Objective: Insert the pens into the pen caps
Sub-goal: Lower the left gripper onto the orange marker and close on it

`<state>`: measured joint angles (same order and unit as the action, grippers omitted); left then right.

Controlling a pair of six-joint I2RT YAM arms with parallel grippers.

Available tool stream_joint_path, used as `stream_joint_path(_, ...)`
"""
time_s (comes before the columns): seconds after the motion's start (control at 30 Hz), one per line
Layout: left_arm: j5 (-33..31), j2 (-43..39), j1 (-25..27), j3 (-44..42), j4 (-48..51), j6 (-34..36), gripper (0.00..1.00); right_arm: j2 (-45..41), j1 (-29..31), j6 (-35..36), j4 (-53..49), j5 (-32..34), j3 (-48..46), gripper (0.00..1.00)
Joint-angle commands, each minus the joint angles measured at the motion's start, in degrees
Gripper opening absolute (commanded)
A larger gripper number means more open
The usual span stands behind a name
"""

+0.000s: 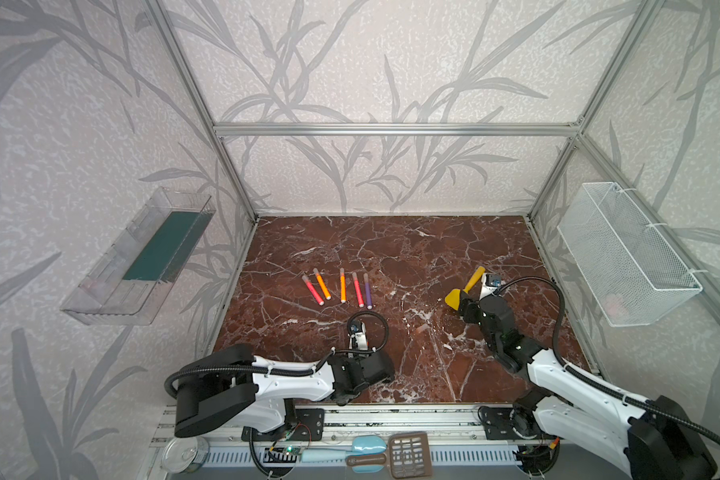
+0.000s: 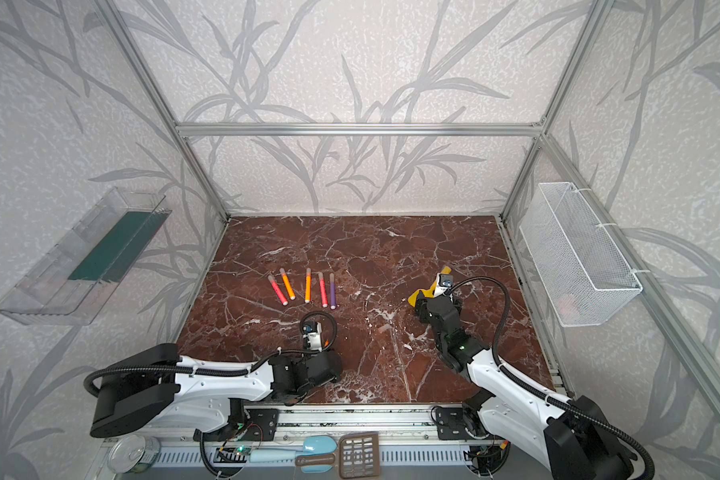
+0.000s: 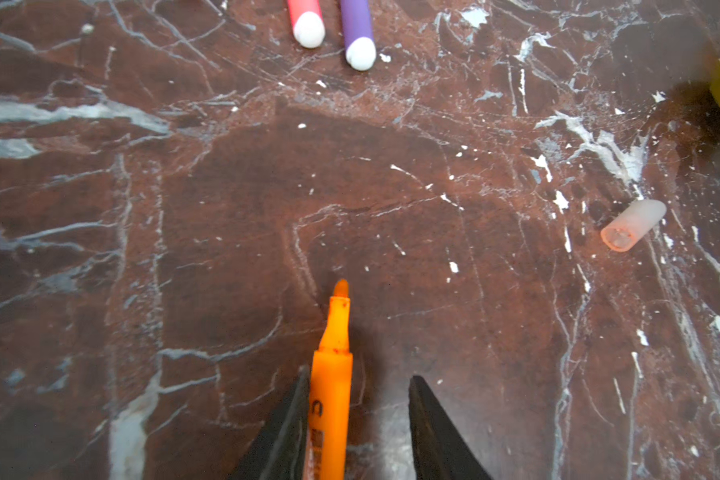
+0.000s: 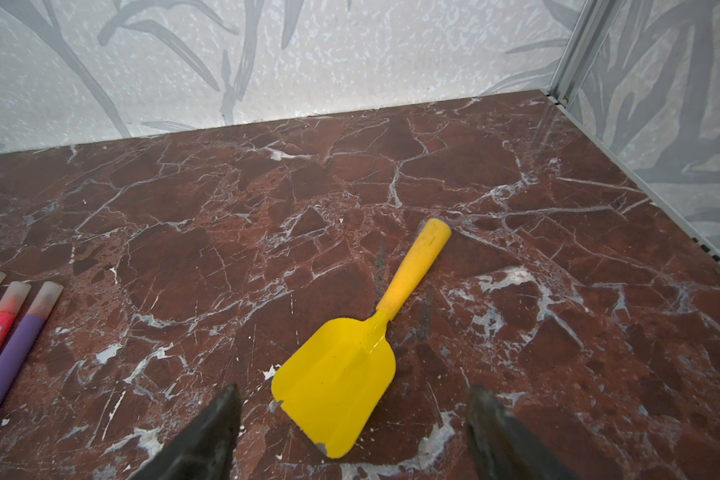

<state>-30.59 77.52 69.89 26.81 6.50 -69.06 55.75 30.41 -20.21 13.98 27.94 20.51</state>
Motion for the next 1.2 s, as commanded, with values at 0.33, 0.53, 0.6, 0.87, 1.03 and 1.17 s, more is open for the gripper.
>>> stream_joint_path(0.33,-2.8,-1.9,0.3,7.9,15.2,4.1,0.41,-0.6,-0.2,0.3,1.6,-0.5,-0.5,0.83)
stream_joint_path(0.53,2.8,-0.9,0.7,12.0,24.7,4.7,0.37,-1.1,-0.2,0.1,1.5,0.1,-0.6,0.83)
stream_joint_path(0.6,3.9,-1.6,0.7,11.4,24.4,5.1,0.37,-1.1,-0.2,0.0,1.6,0.4,-0.6,0.83)
stream_joint_path(0.87,6.0,5.4,0.8,12.4,21.3,6.3,0.38,0.4,-0.2,0.1,2.0,-0.2,0.0,0.83)
stream_joint_path(1.03,7.2,12.9,1.2,14.4,21.5,5.7,0.35,0.8,-0.1,0.1,1.7,-0.2,0.3,0.83)
stream_joint_path(1.17,6.9,16.9,1.5,16.9,23.6,5.7,0.32,0.4,-0.2,0.1,1.7,-0.1,0.1,0.83)
